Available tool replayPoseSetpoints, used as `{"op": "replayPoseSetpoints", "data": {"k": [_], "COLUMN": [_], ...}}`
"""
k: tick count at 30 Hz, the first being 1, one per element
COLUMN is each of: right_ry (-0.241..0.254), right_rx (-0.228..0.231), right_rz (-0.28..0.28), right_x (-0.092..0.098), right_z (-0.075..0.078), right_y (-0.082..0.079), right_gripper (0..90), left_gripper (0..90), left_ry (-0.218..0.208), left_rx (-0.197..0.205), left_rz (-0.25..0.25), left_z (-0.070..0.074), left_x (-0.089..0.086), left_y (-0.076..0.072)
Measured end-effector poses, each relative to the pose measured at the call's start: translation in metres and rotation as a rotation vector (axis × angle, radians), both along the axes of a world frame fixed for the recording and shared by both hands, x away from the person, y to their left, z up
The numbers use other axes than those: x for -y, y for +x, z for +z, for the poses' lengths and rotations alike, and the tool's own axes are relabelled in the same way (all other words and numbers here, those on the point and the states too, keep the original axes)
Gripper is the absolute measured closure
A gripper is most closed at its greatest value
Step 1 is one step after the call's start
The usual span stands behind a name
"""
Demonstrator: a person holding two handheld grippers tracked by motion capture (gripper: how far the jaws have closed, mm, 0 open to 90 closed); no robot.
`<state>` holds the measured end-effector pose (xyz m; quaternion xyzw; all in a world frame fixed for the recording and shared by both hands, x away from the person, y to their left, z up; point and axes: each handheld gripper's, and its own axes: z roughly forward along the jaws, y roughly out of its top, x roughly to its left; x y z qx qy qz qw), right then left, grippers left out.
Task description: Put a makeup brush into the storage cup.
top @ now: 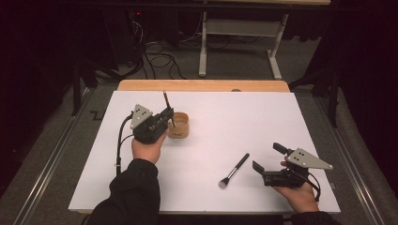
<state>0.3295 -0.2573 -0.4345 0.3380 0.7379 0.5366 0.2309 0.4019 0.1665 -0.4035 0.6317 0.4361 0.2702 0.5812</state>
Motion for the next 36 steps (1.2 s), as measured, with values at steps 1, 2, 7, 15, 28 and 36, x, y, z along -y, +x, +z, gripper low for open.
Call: {"op": "replayPoseSetpoints", "data": {"k": [1, 2, 7, 15, 28, 36], "right_ry": [0.001, 0.002, 0.005, 0.008, 0.011, 0.016], "right_rx": [0.0, 0.002, 0.001, -0.003, -0.006, 0.005], "right_rz": [0.0, 0.002, 0.006, 0.008, 0.014, 0.014], "right_x": [0.0, 0.0, 0.0, 0.0, 0.0, 0.001], "right_z": [0.0, 0.0, 0.0, 0.0, 0.0, 0.001], "right_y": [0.0, 0.0, 0.001, 0.0, 0.001, 0.0], "right_gripper": [0.5, 0.5, 0.7, 0.9, 1.3, 0.5], "left_gripper": [83.4, 83.4, 83.5, 83.5, 83.4, 83.5], "left_ry": [0.002, 0.004, 0.017, 0.035, 0.052, 0.061], "left_rx": [0.003, 0.003, 0.0, -0.004, -0.039, -0.036], "left_rz": [0.003, 0.006, 0.013, 0.017, 0.06, 0.055], "left_z": [0.001, 0.001, 0.005, 0.008, 0.0, -0.003], "left_x": [0.0, 0.0, 0.002, 0.011, 0.01, 0.012], "left_y": [0.002, 0.004, 0.013, 0.027, 0.046, 0.048]}}
